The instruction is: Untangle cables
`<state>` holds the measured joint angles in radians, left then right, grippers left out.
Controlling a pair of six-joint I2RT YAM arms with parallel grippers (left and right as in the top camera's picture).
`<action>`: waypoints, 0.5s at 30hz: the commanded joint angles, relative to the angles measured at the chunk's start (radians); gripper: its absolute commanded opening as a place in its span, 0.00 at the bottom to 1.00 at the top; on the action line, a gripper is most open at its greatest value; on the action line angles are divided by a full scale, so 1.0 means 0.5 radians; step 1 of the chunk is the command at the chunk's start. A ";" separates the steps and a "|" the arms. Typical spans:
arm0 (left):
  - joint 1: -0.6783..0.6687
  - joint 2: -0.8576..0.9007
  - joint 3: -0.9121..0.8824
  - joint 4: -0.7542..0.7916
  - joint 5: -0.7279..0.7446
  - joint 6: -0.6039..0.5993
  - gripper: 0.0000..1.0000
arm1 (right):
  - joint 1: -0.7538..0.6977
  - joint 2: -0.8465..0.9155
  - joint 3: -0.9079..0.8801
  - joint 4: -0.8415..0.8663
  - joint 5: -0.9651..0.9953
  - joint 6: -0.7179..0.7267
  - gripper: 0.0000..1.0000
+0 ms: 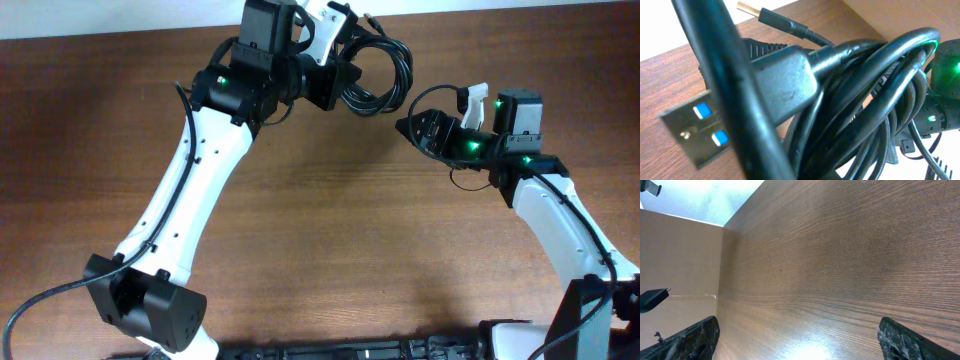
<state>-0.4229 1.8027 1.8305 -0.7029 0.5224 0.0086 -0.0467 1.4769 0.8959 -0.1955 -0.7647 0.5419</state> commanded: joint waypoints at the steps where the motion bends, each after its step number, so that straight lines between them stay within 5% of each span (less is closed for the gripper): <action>1: 0.014 -0.046 0.032 0.026 0.014 0.046 0.00 | 0.001 0.011 0.017 0.001 0.003 -0.028 0.99; 10: 0.014 -0.046 0.032 -0.031 0.014 0.046 0.00 | 0.001 0.011 0.017 0.001 0.003 -0.028 0.99; 15: 0.014 -0.046 0.032 -0.076 0.014 0.046 0.00 | 0.001 0.011 0.017 0.053 0.477 -0.021 0.99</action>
<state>-0.4229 1.8027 1.8305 -0.7513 0.5224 0.0090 -0.0467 1.4769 0.8959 -0.1730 -0.6209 0.5419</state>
